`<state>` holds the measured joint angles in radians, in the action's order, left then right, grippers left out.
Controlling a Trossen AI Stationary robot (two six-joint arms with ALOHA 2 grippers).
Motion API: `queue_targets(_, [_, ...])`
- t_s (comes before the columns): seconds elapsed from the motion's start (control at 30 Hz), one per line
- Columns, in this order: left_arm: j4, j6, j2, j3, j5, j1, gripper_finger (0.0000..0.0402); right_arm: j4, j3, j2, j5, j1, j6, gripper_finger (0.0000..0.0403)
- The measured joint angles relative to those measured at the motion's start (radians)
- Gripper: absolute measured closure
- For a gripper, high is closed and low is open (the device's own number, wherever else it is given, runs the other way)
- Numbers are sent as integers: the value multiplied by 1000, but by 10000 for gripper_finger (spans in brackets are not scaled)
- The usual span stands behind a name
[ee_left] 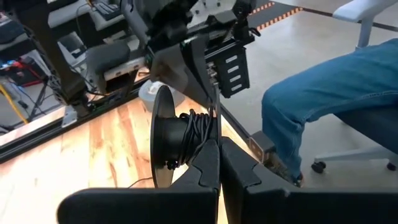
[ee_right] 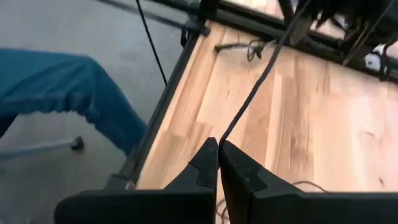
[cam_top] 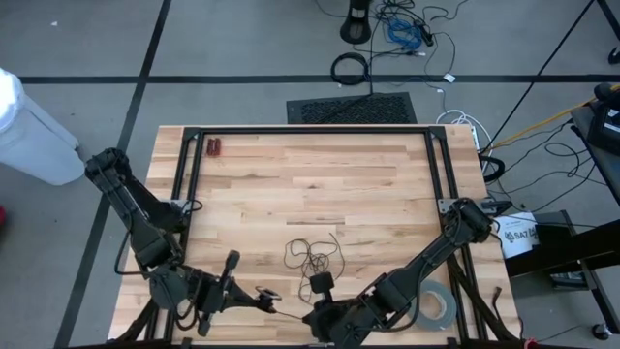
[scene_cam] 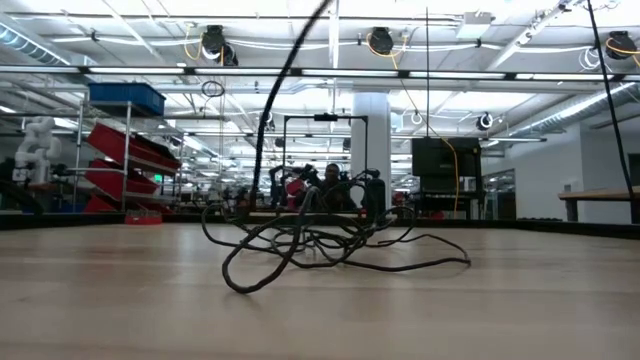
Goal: Coil cords
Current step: Coil the black wire on the spool
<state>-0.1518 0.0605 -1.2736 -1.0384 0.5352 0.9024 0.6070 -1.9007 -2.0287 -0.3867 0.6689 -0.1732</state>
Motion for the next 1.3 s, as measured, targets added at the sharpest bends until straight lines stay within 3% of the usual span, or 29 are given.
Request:
queue_targets(0.13, [3,-1,1,0,18,9,402,39,0,-8,57,-15,25,388])
queue_targets(0.43, [2,-28,1,0,25,10,402,91,1,-14,45,-33,86,342])
queue_targets(0.73, [2,-25,1,0,69,10,402,-160,75,-21,-51,-73,17,314])
queue_targets(1.03, [0,66,3,0,129,9,402,240,86,39,-67,-41,-216,305])
queue_targets(1.17, [11,85,13,0,148,-2,402,326,86,86,-153,14,-316,305])
queue_targets(1.3, [11,86,12,0,151,-15,402,299,109,92,-351,85,-398,305])
